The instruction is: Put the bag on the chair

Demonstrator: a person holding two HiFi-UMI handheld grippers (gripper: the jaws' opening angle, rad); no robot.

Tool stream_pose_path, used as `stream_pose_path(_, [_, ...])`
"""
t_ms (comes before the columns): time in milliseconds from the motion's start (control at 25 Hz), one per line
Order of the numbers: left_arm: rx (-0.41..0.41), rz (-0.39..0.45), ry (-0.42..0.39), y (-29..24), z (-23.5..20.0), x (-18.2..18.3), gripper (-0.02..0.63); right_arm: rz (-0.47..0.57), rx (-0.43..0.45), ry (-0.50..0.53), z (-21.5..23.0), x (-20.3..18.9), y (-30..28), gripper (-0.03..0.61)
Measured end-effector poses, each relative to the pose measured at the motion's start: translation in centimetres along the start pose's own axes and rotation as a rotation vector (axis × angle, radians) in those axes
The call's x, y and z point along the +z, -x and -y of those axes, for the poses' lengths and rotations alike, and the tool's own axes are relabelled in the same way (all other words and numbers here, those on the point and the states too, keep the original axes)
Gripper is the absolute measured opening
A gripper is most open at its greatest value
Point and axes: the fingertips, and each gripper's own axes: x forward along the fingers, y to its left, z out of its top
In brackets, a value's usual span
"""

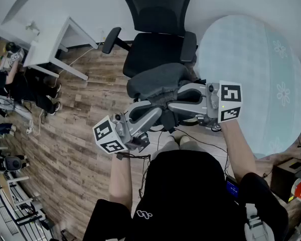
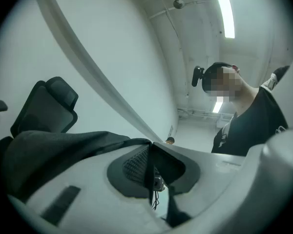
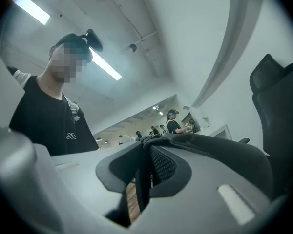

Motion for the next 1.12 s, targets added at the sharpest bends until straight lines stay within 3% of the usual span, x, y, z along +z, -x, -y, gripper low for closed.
stream_pose_path(520, [0.038,0.041,-0.061,-0.3,2.1,1.0,0.032,0.009,0.108,-0.015,-1.8,1.2,-0.2,0.06])
stream_pose_path(880, [0.087,0.017,-0.078,0.5,2.0,0.8,0.032,-0.023,0.118,0.022,-1.9,0.8,-1.0,0.061])
stream_pose_path(1120, [0.111,0.011,-0.05,1.2,-1.6,0.6,0.032,-0.033,0.083,-0.022,1.6,-0.3,-1.5,0.061])
